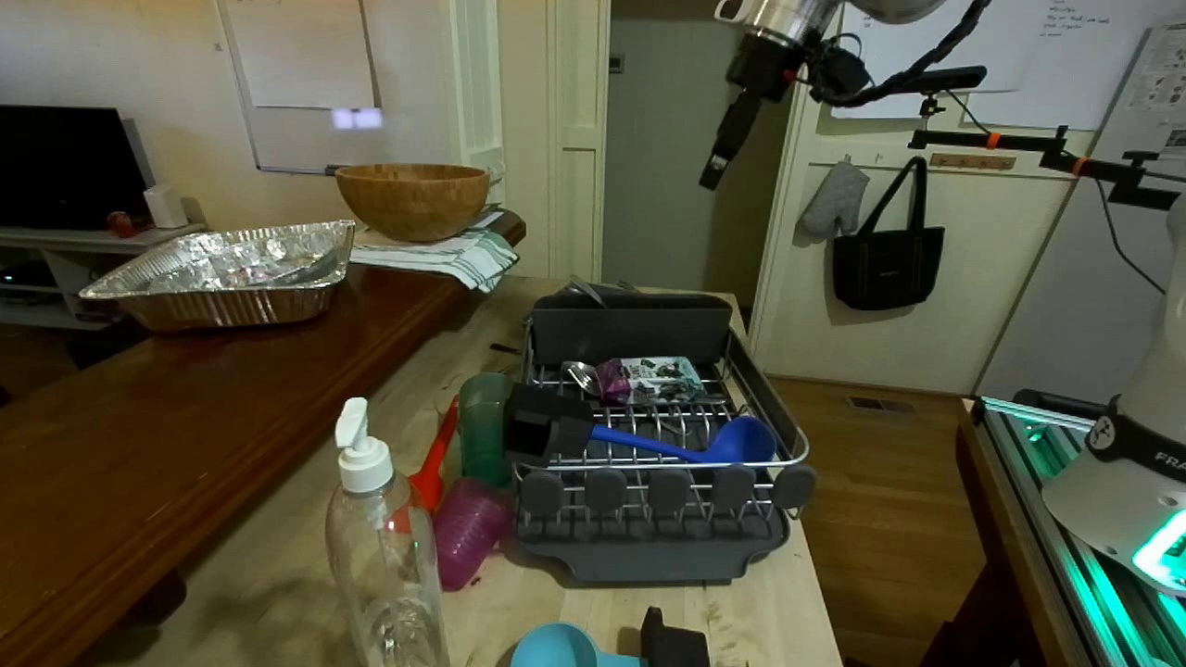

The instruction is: Remove the silver spoon from the drying rack and put it in the utensil holder on the right

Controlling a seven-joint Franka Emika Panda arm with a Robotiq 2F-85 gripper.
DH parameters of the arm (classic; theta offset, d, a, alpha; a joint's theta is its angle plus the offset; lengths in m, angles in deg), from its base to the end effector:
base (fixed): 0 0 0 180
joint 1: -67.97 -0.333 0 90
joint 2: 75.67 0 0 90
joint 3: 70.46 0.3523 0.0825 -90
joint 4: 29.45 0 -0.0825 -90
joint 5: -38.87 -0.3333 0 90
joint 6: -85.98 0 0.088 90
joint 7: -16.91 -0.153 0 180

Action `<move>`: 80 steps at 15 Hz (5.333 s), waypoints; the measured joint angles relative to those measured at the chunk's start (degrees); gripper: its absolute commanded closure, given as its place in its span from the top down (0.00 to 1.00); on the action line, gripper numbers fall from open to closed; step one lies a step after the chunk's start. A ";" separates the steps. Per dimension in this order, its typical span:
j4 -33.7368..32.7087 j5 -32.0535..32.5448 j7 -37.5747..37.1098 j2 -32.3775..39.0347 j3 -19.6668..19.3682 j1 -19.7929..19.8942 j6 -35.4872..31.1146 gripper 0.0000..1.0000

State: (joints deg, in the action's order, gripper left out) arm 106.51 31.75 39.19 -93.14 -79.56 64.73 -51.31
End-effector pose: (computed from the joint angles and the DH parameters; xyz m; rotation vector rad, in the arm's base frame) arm 0.4363 -0.0442 0.4896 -3.0151 -0.3153 -0.5326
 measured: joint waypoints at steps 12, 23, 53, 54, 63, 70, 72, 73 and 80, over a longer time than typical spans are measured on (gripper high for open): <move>-12.73 4.37 -7.74 23.37 2.68 2.11 -10.04 1.00; -19.93 4.38 -8.51 34.72 6.24 3.48 -13.48 1.00; -19.89 1.25 -8.65 25.03 9.98 5.83 -10.26 0.01; -19.84 -0.64 -8.04 23.65 9.98 6.04 -9.99 0.01; -19.99 4.52 -20.96 20.35 4.15 8.36 -24.48 0.01; -24.48 0.98 -21.59 29.30 3.92 10.67 -19.68 0.01; -24.89 0.72 -21.49 30.00 4.44 10.61 -19.69 0.01; -24.89 0.85 -21.56 29.99 4.41 10.60 -19.77 0.01; -28.11 13.90 -35.86 33.57 -2.85 8.32 -23.38 0.01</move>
State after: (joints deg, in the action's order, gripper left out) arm 78.39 45.65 3.32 -59.56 -82.40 73.05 -74.69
